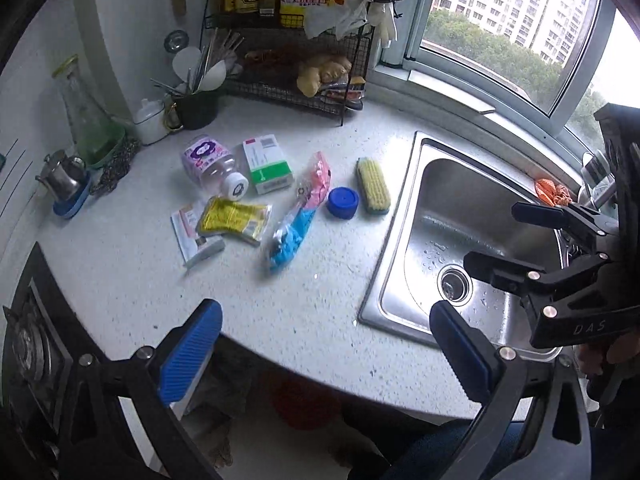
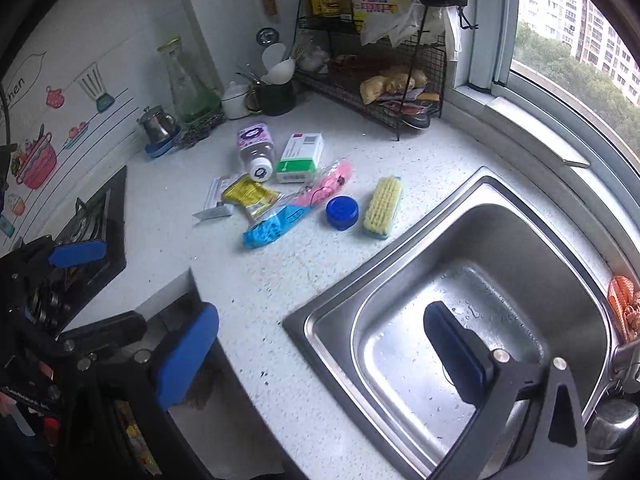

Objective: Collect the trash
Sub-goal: 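Grasp the pink-and-blue plastic bag with the left tool and lift it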

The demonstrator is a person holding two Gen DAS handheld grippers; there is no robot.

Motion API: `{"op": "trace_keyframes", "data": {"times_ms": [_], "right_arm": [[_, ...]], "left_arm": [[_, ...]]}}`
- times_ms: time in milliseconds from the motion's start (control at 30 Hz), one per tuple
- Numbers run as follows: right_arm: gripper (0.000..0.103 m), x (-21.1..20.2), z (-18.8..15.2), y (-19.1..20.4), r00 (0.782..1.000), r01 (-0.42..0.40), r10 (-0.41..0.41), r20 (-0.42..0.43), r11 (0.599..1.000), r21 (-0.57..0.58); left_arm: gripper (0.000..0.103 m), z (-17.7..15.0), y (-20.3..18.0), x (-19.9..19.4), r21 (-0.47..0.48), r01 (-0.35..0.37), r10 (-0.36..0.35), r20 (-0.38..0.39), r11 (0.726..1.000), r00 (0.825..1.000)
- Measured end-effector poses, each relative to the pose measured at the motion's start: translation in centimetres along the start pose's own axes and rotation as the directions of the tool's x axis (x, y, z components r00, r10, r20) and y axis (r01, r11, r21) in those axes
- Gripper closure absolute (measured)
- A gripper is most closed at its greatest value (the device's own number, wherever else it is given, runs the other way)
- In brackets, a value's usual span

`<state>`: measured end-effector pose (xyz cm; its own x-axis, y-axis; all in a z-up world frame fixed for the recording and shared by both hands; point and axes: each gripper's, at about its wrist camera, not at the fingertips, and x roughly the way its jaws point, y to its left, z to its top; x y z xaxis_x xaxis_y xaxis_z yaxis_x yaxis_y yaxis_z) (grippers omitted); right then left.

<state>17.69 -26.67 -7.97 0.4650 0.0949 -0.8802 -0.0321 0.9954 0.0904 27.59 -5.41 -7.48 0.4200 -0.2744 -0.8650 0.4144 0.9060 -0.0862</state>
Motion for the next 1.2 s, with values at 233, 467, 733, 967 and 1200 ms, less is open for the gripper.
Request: {"op": "trace_keyframes", "data": {"times_ms": [233,467,733,967,1200], "right_arm": [[0.001,3.2,4.2,-3.5,0.999,0.035,-0.034,-0.012,0.999,0.029],[0.0,7.5,5.7,-6.7,0.994,0.069,-0.063,-0.09,0.995,0.066],[0.001,11.0,5.8,-9.0,0.983,0.081,-0.065,-0.17,0.992,0.094],[0.0,12.0,5.8,-10.3,0.979,0.09,-0.067,-0.191,0.989,0.114],[0.0,12.5,5.6,-10.9,0.977,0.092,-0.066,-0.2,0.988,0.124]], "left_arm": [[0.0,6.4,1.4,5.5,-0.001,0.022,-0.022,-0.041,1.0,0.999],[0.0,8.8,2.7,11.9,0.014,0.029,-0.027,-0.127,0.999,0.992],[0.014,9.2,2.5,17.7,0.05,0.05,-0.038,-0.222,0.998,0.974],[0.02,9.0,1.9,20.9,0.07,0.055,-0.033,-0.278,0.996,0.96],[0.055,8.3,1.4,23.0,0.068,0.067,-0.04,-0.334,0.995,0.942]]}}
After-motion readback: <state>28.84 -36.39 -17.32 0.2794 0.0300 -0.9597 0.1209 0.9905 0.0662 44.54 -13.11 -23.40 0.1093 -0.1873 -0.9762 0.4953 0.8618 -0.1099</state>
